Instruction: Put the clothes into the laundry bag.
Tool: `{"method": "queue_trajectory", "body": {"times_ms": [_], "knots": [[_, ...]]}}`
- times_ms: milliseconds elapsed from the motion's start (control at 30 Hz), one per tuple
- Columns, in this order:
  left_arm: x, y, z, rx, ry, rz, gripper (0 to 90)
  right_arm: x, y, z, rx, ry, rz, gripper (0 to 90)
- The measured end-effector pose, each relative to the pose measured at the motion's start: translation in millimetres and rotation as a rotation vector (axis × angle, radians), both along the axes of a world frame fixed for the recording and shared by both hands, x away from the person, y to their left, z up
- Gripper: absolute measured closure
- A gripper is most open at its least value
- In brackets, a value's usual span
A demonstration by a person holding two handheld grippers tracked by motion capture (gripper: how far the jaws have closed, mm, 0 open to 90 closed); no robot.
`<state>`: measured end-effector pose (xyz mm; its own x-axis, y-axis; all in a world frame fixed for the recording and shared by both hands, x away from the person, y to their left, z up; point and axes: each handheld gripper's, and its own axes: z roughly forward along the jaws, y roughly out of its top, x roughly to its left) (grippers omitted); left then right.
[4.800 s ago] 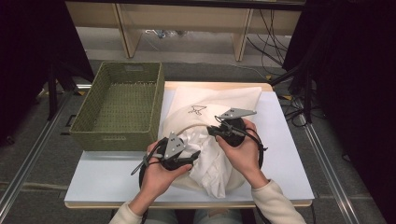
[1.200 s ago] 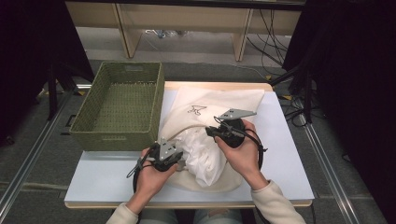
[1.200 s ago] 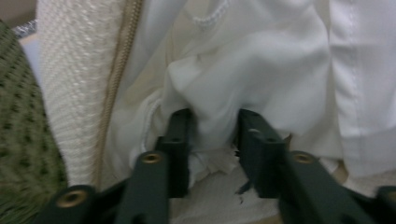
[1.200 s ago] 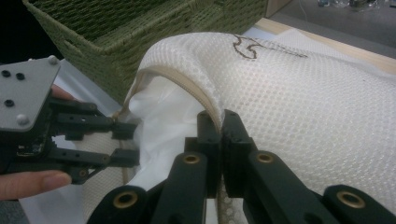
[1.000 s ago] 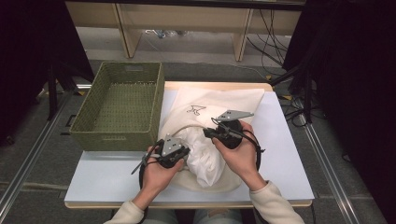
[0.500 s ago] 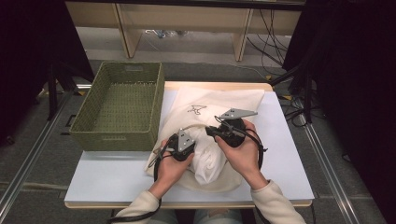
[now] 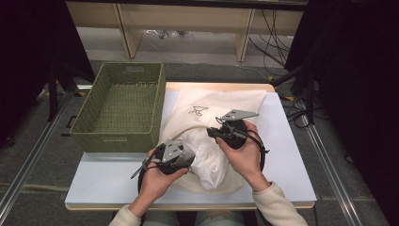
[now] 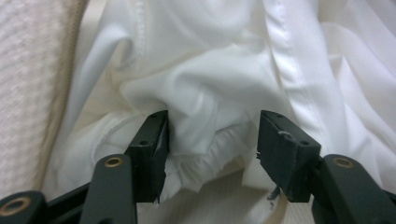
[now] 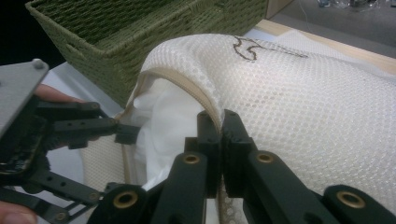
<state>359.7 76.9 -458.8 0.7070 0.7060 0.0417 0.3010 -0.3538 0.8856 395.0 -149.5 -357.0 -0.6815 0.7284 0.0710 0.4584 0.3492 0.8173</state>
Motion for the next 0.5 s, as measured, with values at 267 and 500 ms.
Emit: {"method": "queue_trajectory", "body": {"times_ms": [267,500], "knots": [[-17.6,-4.9,19.9,-0.015,-0.068,-0.022,39.8,-0.2,0.5,-0.1,0.001,-0.001,0.005,88.3],[-28.0,-20.4,28.0,-0.036,-0.063,-0.084,35.4,-0.6,0.5,0.1,0.001,0.000,0.004,88.2]]}}
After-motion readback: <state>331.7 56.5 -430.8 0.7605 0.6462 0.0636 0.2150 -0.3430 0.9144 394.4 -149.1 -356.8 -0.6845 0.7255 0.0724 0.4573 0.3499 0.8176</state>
